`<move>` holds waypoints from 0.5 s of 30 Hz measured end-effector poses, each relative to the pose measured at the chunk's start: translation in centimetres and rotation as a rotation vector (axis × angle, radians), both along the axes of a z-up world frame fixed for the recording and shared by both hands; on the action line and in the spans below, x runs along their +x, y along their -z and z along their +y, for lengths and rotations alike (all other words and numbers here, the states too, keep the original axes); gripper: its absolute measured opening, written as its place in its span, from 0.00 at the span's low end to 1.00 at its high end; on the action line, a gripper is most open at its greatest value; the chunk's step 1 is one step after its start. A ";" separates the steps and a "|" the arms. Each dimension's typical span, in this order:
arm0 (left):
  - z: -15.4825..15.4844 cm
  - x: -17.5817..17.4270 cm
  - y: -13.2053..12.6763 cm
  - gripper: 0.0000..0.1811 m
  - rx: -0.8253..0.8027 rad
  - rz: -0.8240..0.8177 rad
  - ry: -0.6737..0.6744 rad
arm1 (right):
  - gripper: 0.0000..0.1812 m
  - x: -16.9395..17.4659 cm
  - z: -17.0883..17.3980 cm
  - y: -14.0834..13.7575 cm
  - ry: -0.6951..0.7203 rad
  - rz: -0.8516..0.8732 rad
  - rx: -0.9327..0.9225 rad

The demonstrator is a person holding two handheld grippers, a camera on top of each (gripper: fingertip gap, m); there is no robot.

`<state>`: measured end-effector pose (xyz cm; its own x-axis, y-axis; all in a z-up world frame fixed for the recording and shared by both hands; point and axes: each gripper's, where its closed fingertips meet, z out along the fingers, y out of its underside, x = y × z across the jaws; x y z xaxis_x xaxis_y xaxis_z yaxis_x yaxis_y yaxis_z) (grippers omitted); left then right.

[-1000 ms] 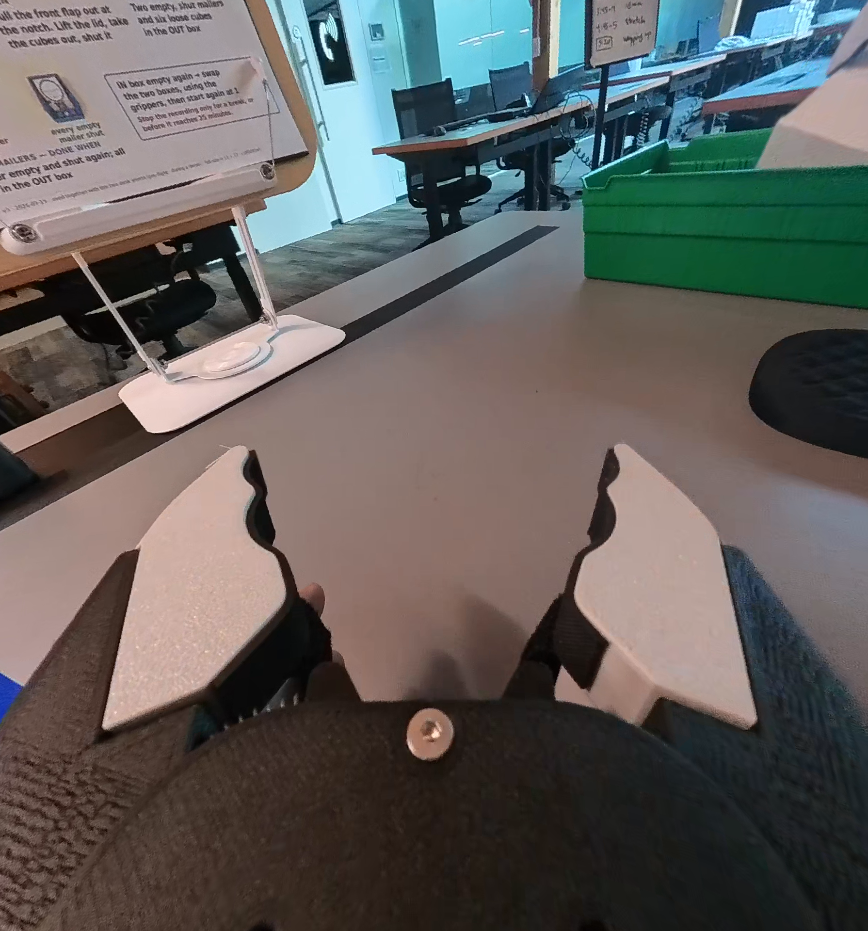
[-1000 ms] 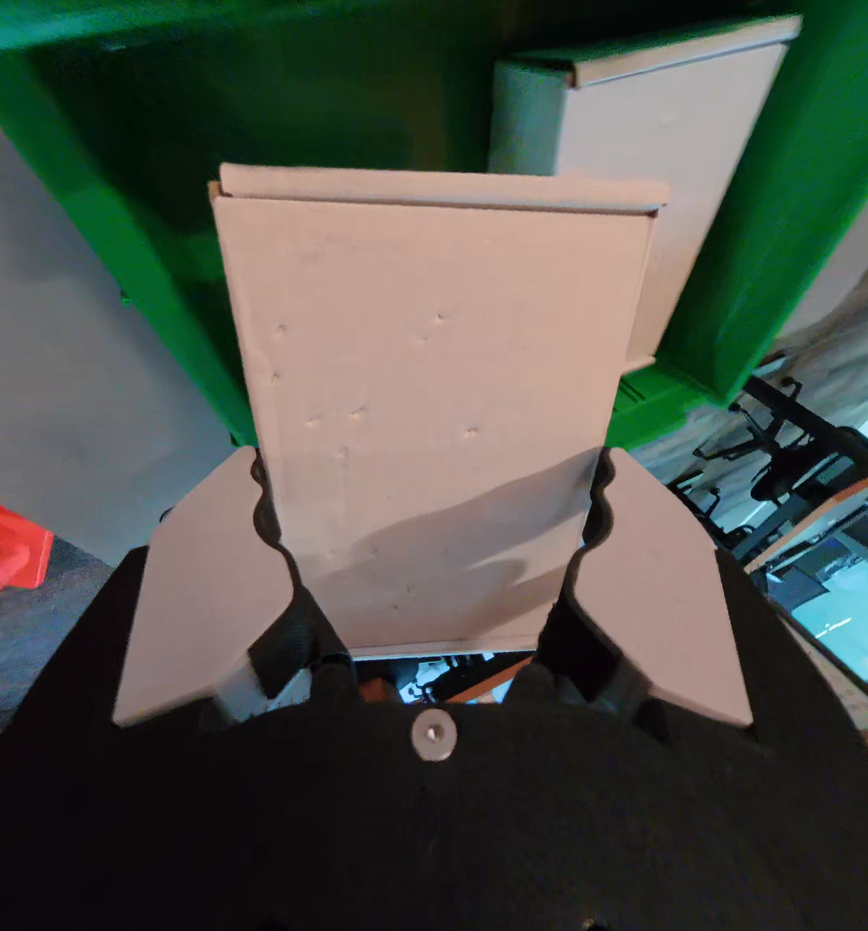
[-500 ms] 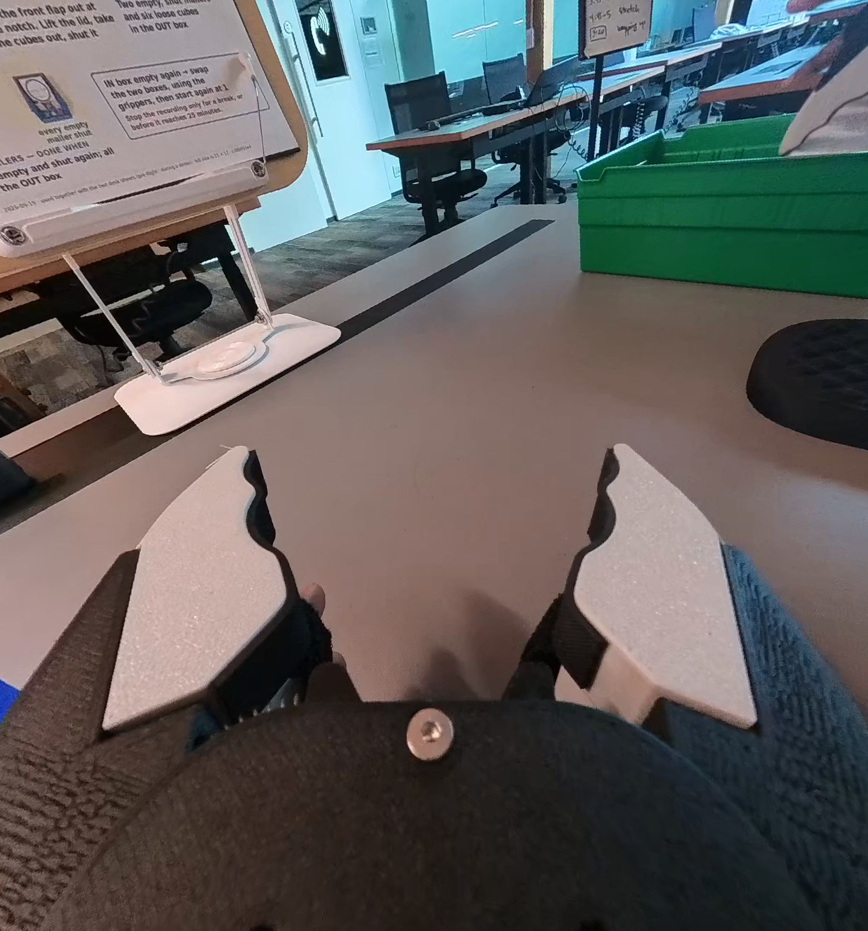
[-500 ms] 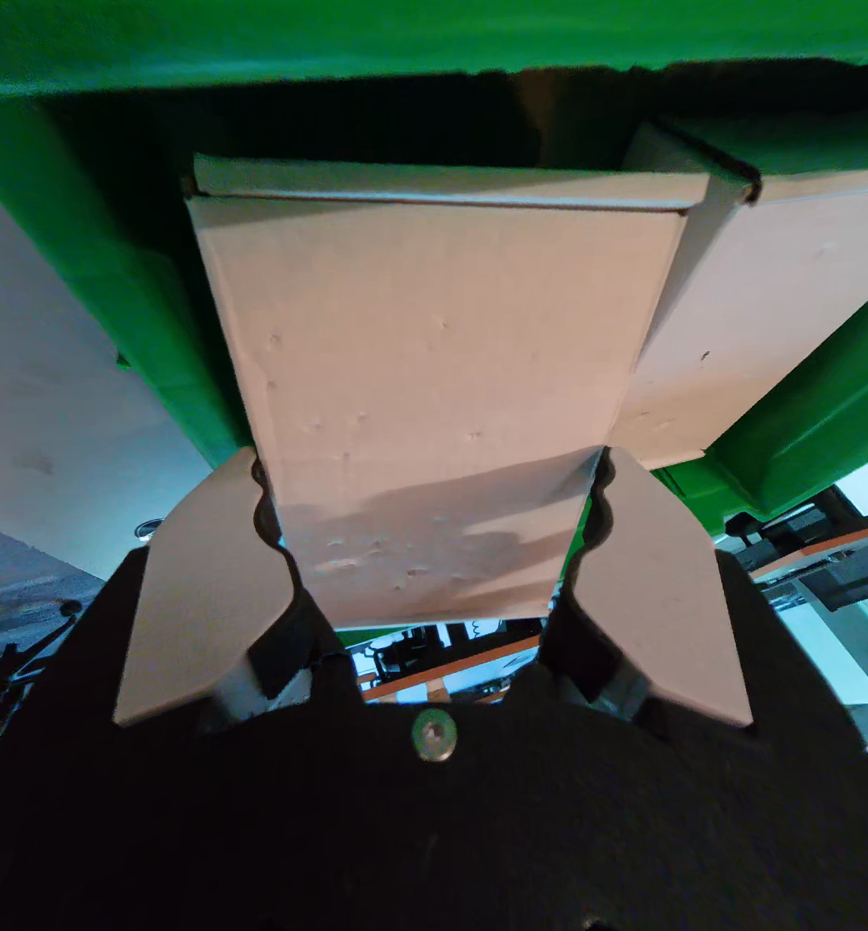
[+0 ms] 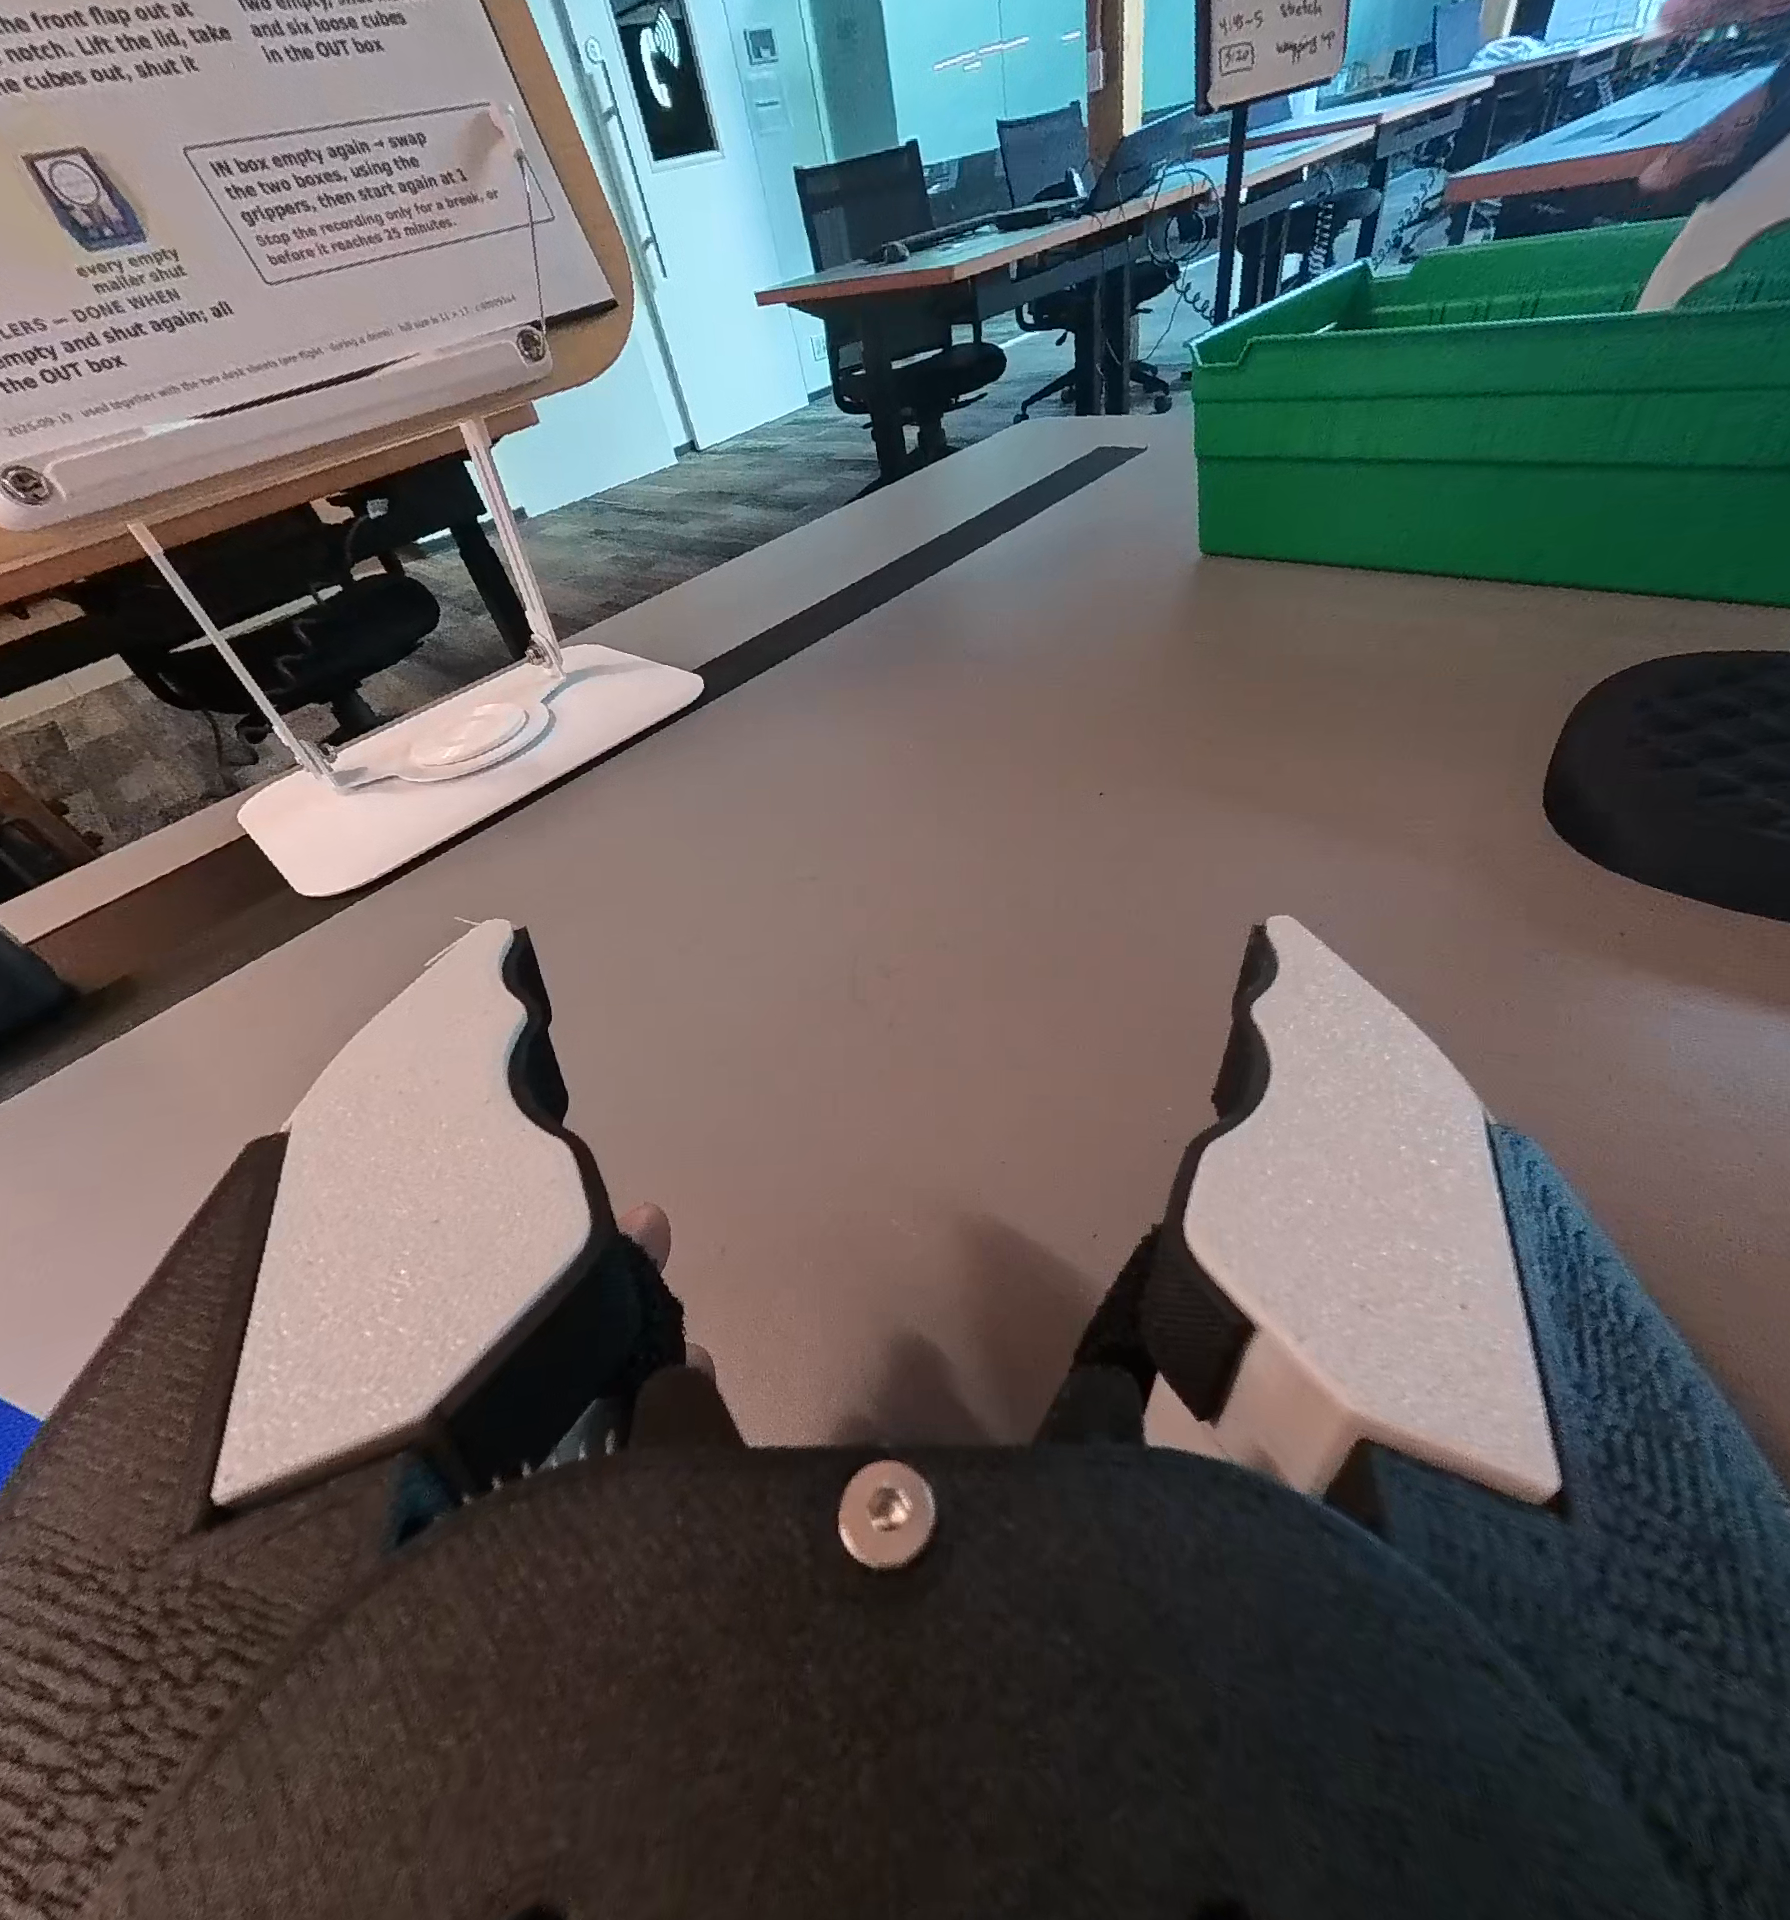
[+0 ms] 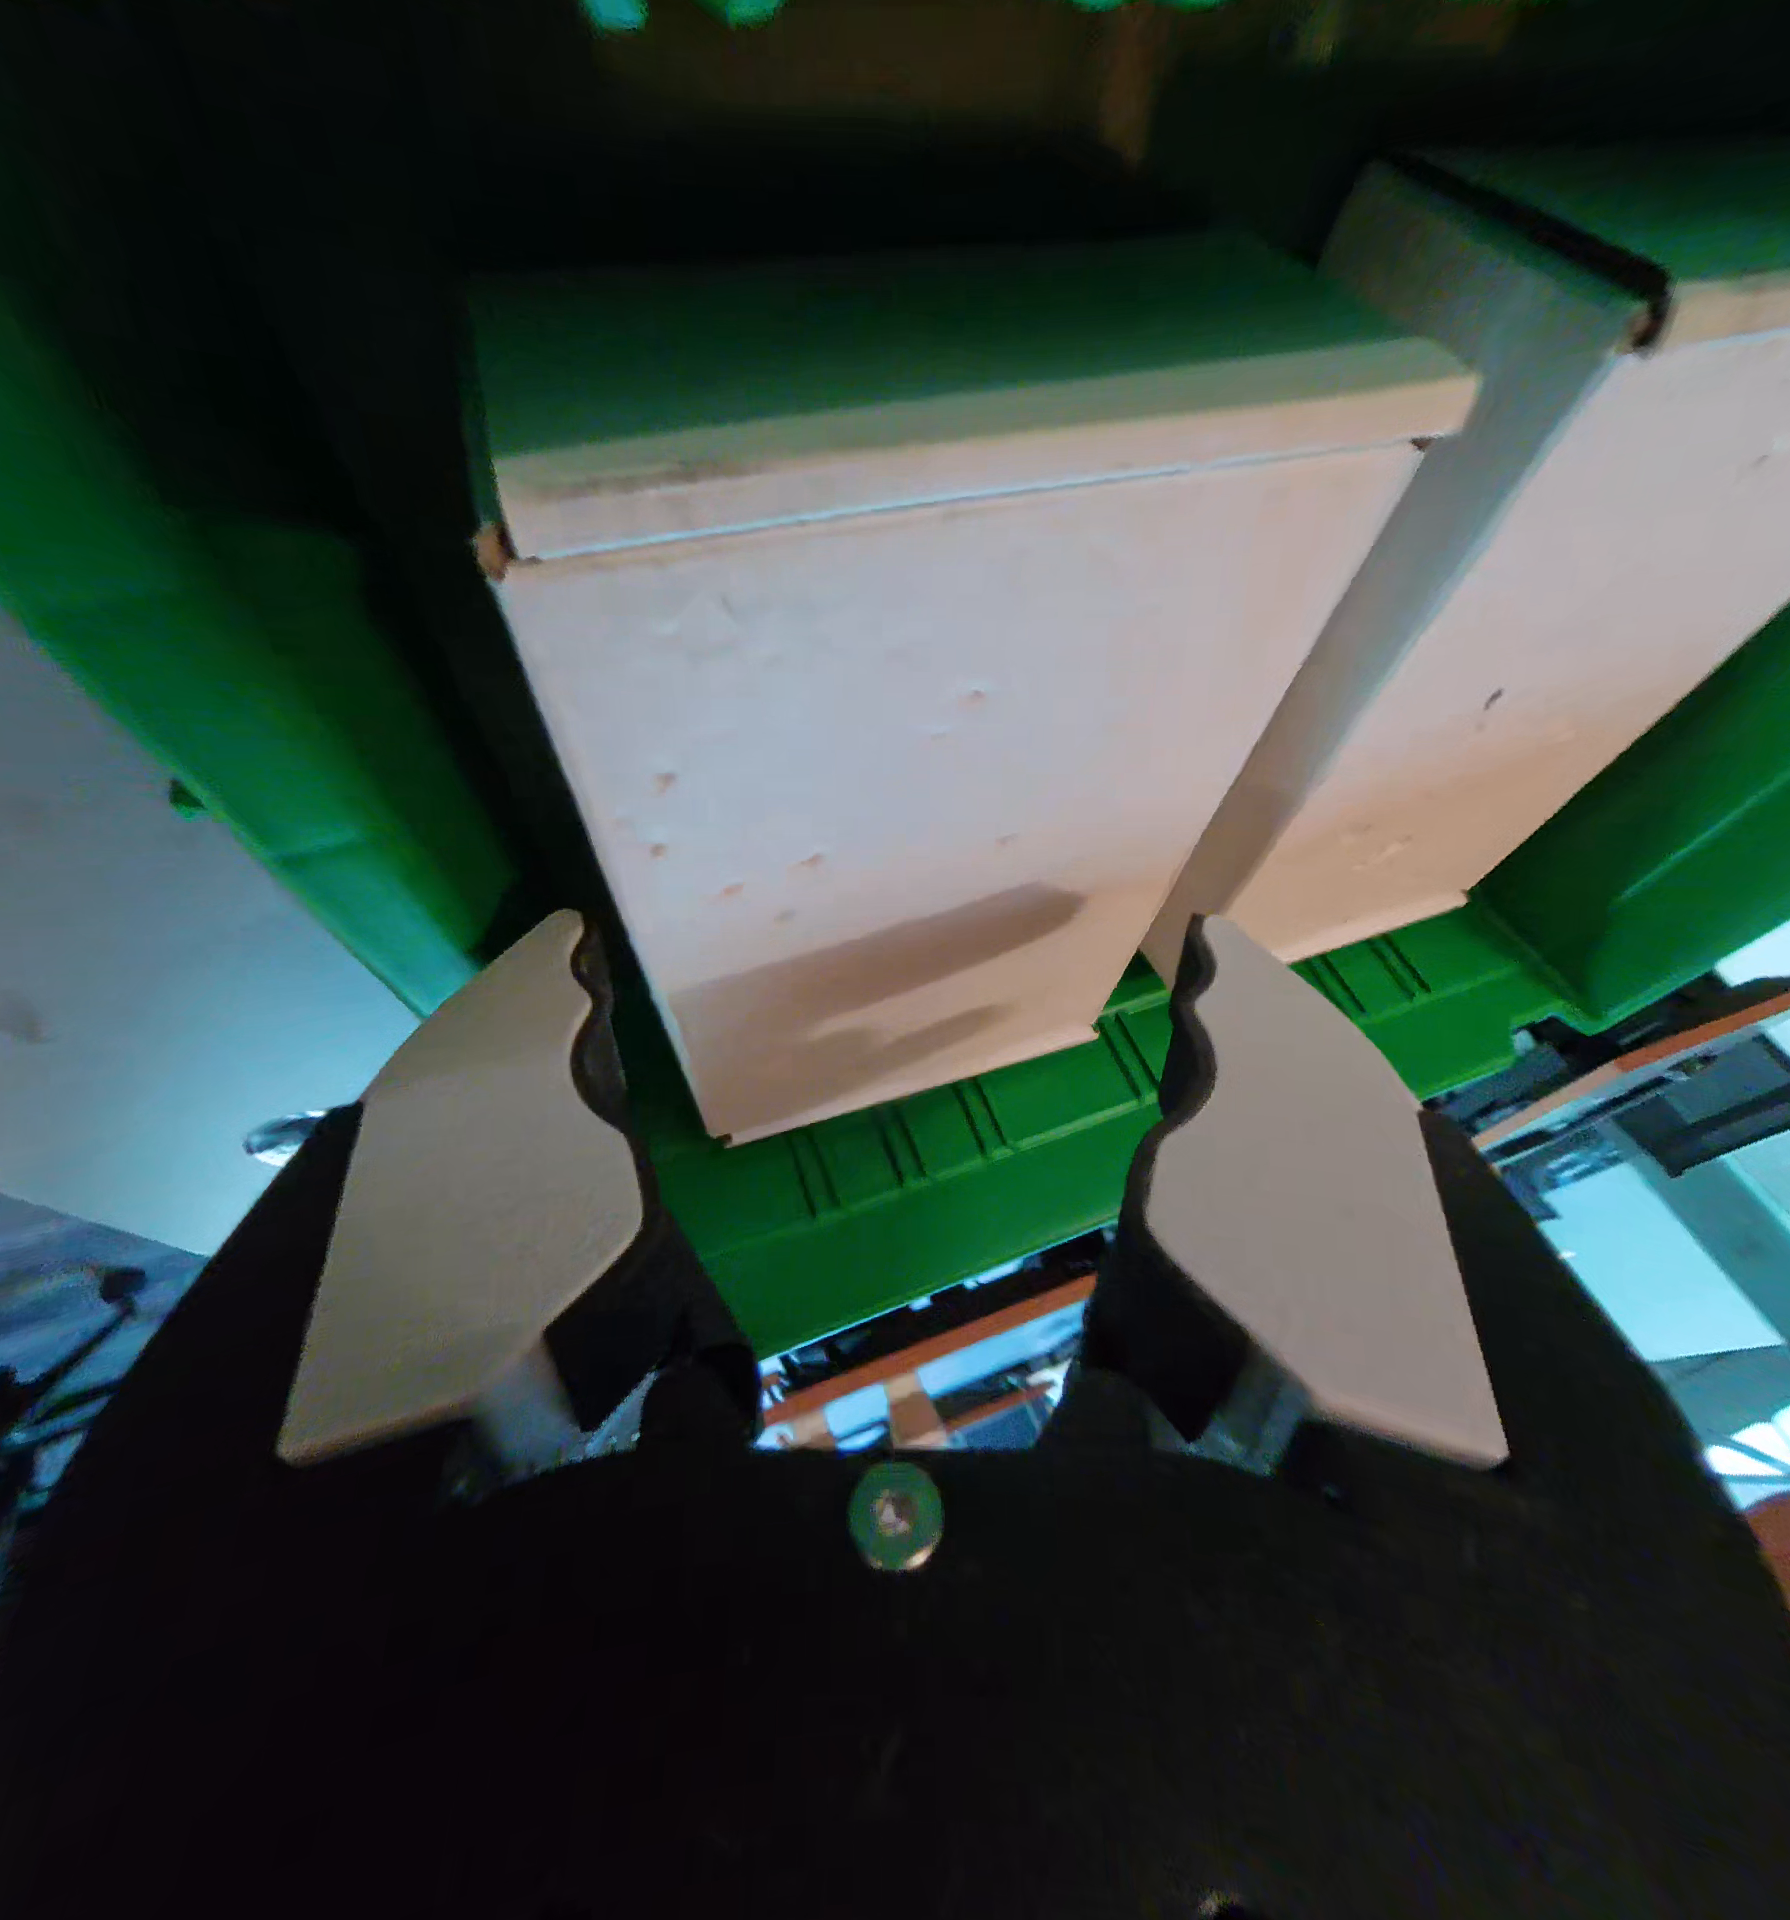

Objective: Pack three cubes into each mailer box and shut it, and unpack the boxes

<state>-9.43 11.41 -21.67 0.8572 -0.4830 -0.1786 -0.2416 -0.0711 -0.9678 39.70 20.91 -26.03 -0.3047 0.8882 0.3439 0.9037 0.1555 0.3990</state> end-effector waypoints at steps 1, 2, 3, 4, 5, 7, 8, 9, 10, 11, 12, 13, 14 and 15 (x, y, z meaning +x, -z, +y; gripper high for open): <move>0.0 0.0 0.0 0.68 0.001 0.000 0.000 | 0.58 -0.3 -0.1 -0.3 0.026 0.043 0.007; 0.0 0.0 0.0 0.68 0.002 0.000 0.000 | 0.58 -0.9 0.0 -0.9 0.061 0.116 0.018; 0.0 0.0 0.0 0.68 0.003 0.001 0.000 | 0.59 -1.6 0.0 -1.6 0.107 0.218 0.027; 0.0 0.0 0.0 0.68 0.004 0.002 0.000 | 0.59 -2.6 0.0 -2.5 0.158 0.348 0.038; 0.0 0.0 0.0 0.68 0.004 0.005 0.001 | 0.60 -3.7 0.0 -3.7 0.208 0.497 0.054; 0.0 0.1 0.0 0.68 0.003 0.010 0.000 | 0.59 -6.2 -0.8 -6.5 0.289 0.847 0.057; 0.0 0.1 0.1 0.68 0.002 0.012 0.000 | 0.58 -7.4 -1.5 -8.0 0.326 1.028 0.050; 0.0 0.1 0.1 0.68 0.002 0.013 -0.001 | 0.59 -8.5 -2.8 -9.1 0.340 1.185 0.007; 0.0 0.1 0.1 0.68 0.002 0.014 -0.001 | 0.59 -9.1 -3.7 -9.9 0.362 1.320 0.009; 0.0 0.1 0.1 0.68 0.002 0.015 -0.003 | 0.59 -9.2 -4.0 -10.4 0.396 1.424 0.053; 0.0 0.1 0.1 0.68 0.002 0.017 -0.004 | 0.58 -9.2 -4.8 -10.1 0.418 1.480 0.071; 0.0 0.1 0.2 0.68 0.002 0.019 -0.005 | 0.57 -9.2 -5.6 -9.1 0.450 1.490 0.074; 0.0 0.1 0.2 0.68 0.003 0.022 -0.007 | 0.57 -9.1 -6.5 -7.5 0.488 1.457 0.066; 0.0 0.1 0.2 0.68 0.003 0.026 -0.007 | 0.57 -9.2 -7.6 -5.5 0.508 1.394 0.030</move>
<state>-9.33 11.44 -21.88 0.8555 -0.4766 -0.2023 -0.2661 -0.0696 -0.9614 30.48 13.35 -20.49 0.6112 0.7837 0.1107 0.5051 -0.2785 -0.8169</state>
